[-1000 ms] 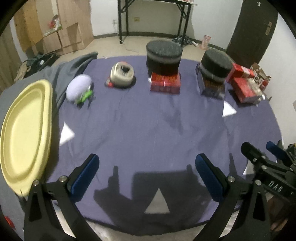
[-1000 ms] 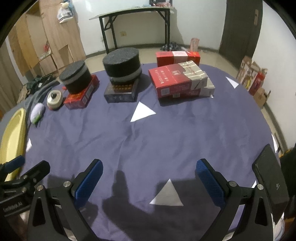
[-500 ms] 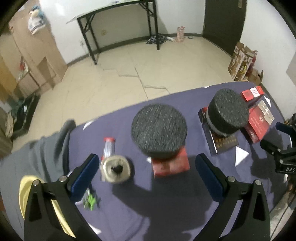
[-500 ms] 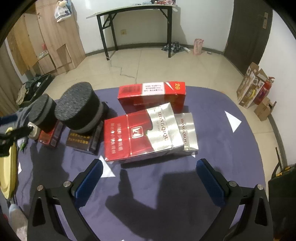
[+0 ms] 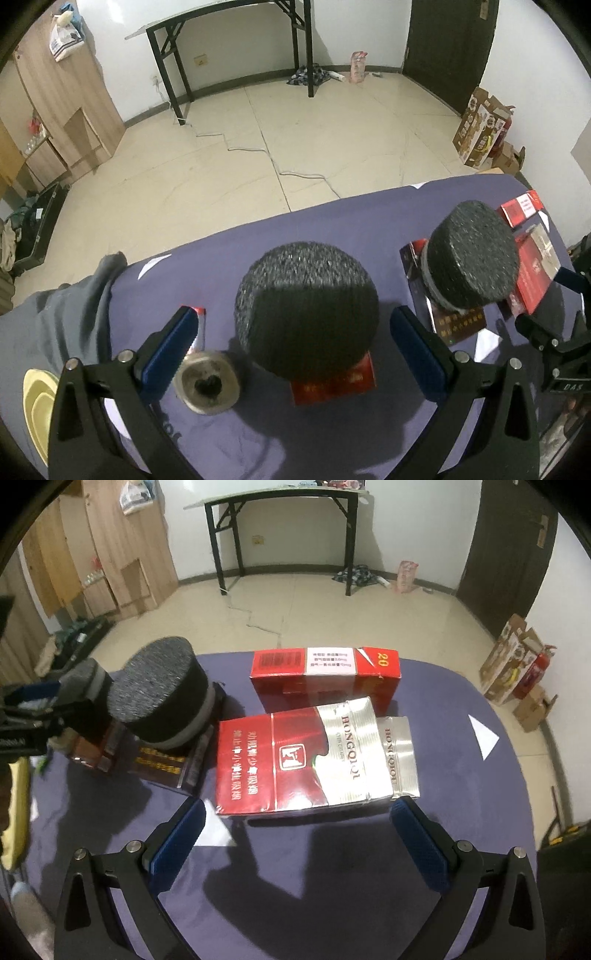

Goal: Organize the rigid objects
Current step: 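Grasp the black foam cylinder with the left tool while the right grasps the red Hongqiqu pack, then carry the foam cylinder and red pack into the yellow tray with both tools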

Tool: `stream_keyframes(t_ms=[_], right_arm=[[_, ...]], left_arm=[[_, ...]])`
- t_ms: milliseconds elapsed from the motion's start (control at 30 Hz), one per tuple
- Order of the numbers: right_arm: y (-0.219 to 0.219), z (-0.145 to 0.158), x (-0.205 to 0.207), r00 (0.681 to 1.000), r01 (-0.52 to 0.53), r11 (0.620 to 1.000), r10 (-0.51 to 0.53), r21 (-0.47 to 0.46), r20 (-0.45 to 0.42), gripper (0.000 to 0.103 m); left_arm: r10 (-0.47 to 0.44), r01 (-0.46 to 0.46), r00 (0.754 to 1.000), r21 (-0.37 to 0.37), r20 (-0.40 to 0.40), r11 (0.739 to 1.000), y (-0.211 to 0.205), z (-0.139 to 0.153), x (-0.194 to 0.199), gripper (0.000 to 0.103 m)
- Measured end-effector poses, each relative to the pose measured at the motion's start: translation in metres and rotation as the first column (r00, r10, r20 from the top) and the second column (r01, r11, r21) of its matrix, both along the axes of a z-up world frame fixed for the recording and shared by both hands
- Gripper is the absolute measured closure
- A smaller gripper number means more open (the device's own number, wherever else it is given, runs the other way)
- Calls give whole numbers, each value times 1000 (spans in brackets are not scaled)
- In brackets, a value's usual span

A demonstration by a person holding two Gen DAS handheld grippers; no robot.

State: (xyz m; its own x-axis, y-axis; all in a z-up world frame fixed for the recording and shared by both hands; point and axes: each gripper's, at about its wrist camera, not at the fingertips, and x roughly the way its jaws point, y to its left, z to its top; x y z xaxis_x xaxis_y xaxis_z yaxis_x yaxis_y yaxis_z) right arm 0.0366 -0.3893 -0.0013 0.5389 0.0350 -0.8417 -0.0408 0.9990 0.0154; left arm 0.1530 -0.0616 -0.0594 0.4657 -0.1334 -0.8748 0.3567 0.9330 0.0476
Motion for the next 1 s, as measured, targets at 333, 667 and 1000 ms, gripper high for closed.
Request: stream_keyframes(t_ms=[333,667,1000], right_arm=[[8,-6,7,1000,22,1000,-22,-7,6,66],[1,1,-13,999,-22,1000,22,14,47,23],[-23,33,0,974,-207,978,207,-2,90,0]], left_arm=[[1,0,1000,-59,19,998,6,9,0,35],[4,9,996,-133,94,991,55,60,-30,34],[48,-40,998,-158,42,987,77,49,-48,34]])
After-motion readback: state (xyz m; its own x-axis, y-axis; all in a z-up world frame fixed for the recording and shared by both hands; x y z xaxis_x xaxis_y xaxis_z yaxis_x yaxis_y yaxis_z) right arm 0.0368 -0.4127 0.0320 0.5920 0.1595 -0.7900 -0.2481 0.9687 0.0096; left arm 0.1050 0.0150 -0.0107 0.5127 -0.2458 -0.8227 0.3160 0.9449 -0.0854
